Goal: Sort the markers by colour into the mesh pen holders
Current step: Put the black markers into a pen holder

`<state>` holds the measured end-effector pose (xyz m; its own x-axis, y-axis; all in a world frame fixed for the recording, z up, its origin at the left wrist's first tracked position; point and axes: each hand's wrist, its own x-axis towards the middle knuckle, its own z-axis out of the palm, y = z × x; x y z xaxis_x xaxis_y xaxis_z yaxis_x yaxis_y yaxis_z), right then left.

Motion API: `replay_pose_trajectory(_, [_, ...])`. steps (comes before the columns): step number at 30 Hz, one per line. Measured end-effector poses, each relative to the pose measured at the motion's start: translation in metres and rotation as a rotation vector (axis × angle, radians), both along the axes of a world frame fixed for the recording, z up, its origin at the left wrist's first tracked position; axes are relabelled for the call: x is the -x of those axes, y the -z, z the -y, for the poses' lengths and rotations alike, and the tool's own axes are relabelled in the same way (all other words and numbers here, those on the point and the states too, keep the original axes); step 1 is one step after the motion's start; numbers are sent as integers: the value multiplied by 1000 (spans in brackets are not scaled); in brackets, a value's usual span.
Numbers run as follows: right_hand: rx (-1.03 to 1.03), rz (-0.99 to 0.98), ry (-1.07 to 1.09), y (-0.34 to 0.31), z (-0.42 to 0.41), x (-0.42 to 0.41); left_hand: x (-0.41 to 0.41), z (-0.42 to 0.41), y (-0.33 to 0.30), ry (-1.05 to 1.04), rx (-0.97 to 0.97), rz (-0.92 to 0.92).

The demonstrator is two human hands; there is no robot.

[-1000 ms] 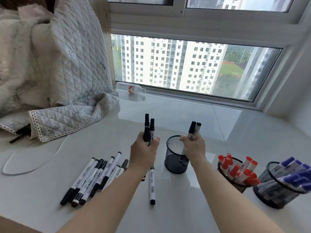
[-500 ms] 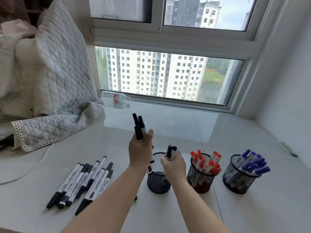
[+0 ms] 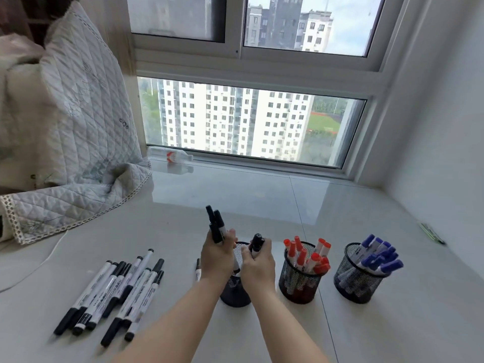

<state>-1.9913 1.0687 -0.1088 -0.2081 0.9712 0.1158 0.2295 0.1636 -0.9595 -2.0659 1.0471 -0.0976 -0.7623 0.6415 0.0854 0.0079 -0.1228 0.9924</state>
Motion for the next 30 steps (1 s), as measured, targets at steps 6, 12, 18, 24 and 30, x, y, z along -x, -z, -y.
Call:
replay_pose_trajectory(6, [-47,23,4,3,-2,-1,7,2,4,48,88,-37])
replay_pose_trajectory(12, [-48,59,38,3,0,1,2,7,3,72,144,-13])
replay_pose_trajectory(18, [-157,118,56,-17,0,1,17,32,-4,188,35,-19])
replay_pose_trajectory(24, [-835,109,23,-27,50,7,59,81,11,-2,243,-434])
replay_pose_trajectory(30, [-1008,435,-269,13,86,33,123,130,34,-175,719,-830])
